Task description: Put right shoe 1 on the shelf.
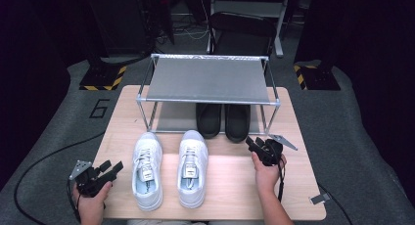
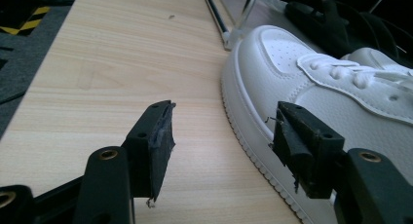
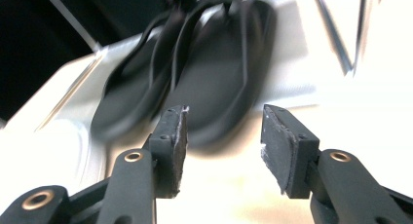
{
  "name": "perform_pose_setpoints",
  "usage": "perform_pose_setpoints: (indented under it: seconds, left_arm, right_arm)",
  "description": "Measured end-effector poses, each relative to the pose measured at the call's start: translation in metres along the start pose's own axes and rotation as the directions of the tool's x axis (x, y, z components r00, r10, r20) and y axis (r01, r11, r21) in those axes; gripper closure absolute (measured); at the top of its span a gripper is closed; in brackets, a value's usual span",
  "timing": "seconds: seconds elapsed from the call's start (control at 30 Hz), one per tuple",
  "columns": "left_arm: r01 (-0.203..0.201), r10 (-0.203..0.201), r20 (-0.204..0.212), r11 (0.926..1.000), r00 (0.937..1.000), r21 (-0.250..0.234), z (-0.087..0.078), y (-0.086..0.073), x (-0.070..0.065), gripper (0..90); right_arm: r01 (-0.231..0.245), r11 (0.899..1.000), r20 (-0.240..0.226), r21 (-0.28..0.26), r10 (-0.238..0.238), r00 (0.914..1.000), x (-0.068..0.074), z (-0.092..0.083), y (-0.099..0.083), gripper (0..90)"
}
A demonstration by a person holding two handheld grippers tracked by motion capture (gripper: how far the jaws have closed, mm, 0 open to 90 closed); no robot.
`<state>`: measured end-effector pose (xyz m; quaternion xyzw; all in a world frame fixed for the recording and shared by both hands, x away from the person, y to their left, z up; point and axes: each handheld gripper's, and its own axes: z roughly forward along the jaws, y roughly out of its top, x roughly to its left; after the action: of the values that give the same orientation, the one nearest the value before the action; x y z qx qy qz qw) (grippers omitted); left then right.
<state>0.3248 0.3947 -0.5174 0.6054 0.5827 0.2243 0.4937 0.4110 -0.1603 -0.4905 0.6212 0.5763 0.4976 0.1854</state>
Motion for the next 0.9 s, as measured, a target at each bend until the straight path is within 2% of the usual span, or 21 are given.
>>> perform_pose_setpoints:
  seconds: [0.07, 0.17, 0.3, 0.4, 0.43, 0.57, 0.73, 0.8, 0.9]
  left_arm:
    - [-0.017, 0.017, 0.001, 0.9998, 0.9998, 0.010, -0.001, 0.000, -0.002, 41.7]
    - [-0.012, 0.012, 0.010, 0.9999, 0.9999, 0.008, -0.003, 0.002, -0.005, 42.0]
    - [-0.022, 0.022, 0.009, 0.9997, 0.9997, 0.011, -0.006, 0.002, -0.008, 41.6]
    - [-0.019, 0.019, 0.005, 0.9998, 0.9998, 0.012, -0.009, 0.002, -0.010, 41.5]
    - [-0.016, 0.016, 0.001, 0.9999, 0.9999, 0.005, -0.010, 0.002, -0.010, 41.5]
    - [-0.012, 0.012, 0.004, 0.9999, 0.9999, 0.002, -0.011, 0.007, -0.012, 40.9]
    - [-0.005, 0.005, 0.019, 1.0000, 0.9998, -0.008, -0.014, 0.016, -0.020, 39.0]
    - [-0.010, 0.010, 0.025, 0.9999, 0.9996, -0.007, -0.014, 0.018, -0.023, 38.6]
    - [-0.018, 0.018, 0.038, 0.9998, 0.9991, -0.006, -0.017, 0.019, -0.030, 38.7]
  right_arm:
    - [0.018, 1.000, -0.010, 0.021, -0.018, 0.9998, 0.001, -0.005, -0.004, 50.5]
    - [0.049, 0.998, -0.029, 0.032, -0.048, 0.9984, 0.003, -0.011, -0.011, 48.4]
    - [0.093, 0.995, -0.023, 0.026, -0.092, 0.9955, 0.007, -0.021, -0.021, 45.8]
    - [0.145, 0.989, -0.001, 0.029, -0.145, 0.9894, 0.008, -0.028, -0.027, 44.5]
    - [0.149, 0.988, 0.002, 0.031, -0.149, 0.9888, 0.008, -0.030, -0.028, 44.4]
    - [0.149, 0.987, -0.047, 0.054, -0.146, 0.9881, 0.007, -0.036, -0.031, 44.4]
    - [0.143, 0.989, -0.091, 0.033, -0.139, 0.9860, 0.004, -0.052, -0.037, 45.9]
    - [0.168, 0.985, -0.096, 0.036, -0.164, 0.9818, 0.003, -0.058, -0.039, 45.9]
    - [0.165, 0.986, -0.088, 0.009, -0.164, 0.9826, 0.000, -0.069, -0.041, 45.9]
